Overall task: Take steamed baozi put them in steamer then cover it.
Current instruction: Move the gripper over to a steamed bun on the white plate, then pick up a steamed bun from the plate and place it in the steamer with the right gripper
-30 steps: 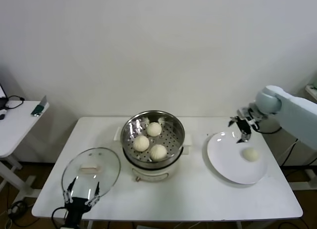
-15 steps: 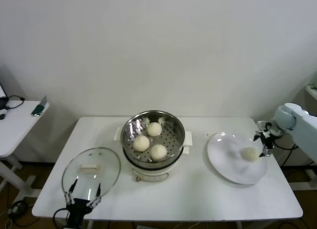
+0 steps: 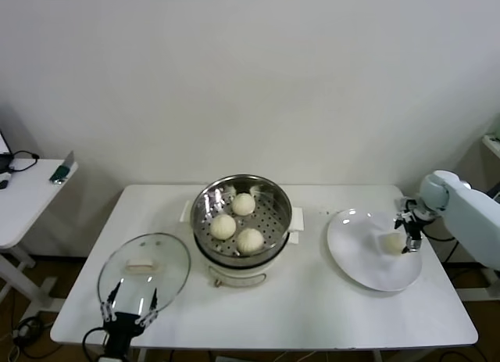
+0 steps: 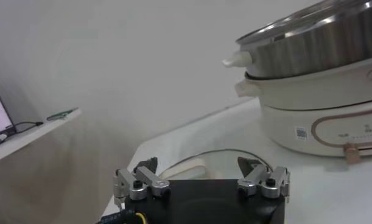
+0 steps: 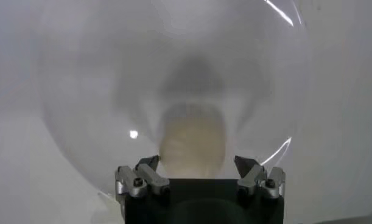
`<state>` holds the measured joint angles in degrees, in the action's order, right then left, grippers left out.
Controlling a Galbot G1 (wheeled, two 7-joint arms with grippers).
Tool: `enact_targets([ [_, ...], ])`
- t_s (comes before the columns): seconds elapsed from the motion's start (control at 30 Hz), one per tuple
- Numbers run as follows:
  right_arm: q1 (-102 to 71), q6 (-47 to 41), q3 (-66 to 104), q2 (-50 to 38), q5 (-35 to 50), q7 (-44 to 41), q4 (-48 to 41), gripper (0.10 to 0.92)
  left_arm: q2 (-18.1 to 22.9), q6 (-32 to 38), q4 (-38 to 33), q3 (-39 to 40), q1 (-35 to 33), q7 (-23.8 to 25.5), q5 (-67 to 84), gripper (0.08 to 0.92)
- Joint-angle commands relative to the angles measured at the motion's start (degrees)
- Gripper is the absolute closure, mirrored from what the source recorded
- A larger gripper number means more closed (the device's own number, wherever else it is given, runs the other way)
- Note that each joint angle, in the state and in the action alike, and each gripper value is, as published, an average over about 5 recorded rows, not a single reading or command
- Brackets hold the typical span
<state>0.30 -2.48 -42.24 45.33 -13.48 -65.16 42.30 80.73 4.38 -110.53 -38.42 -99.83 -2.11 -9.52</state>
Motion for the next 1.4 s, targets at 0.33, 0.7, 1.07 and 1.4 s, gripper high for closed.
enact_targets([
  [0.33,-0.74,0.53,-2.15,2.63,0.13,-0.33,-3.99,0.282,-0.14,-0.22,0.42,0.50,0.83,0.07,-0.09,0.177],
  [0.7,1.93,0.40,-4.35,2.00,3.93,-0.34,-2.60,0.368,0.10,-0.07,0.54,0.59,0.74,-0.03,-0.39,0.177],
  [1.07,28.12,-7.10,-30.14,3.56,30.73,1.67,5.15,0.372,0.68,0.28,0.07,1.94,0.58,0.00,-0.71,0.177],
  [1.4,49.60,-13.35,-50.39,12.90,54.29,5.78,13.40,0.370,0.61,-0.25,-1.81,5.83,0.63,0.07,-1.45,0.177],
])
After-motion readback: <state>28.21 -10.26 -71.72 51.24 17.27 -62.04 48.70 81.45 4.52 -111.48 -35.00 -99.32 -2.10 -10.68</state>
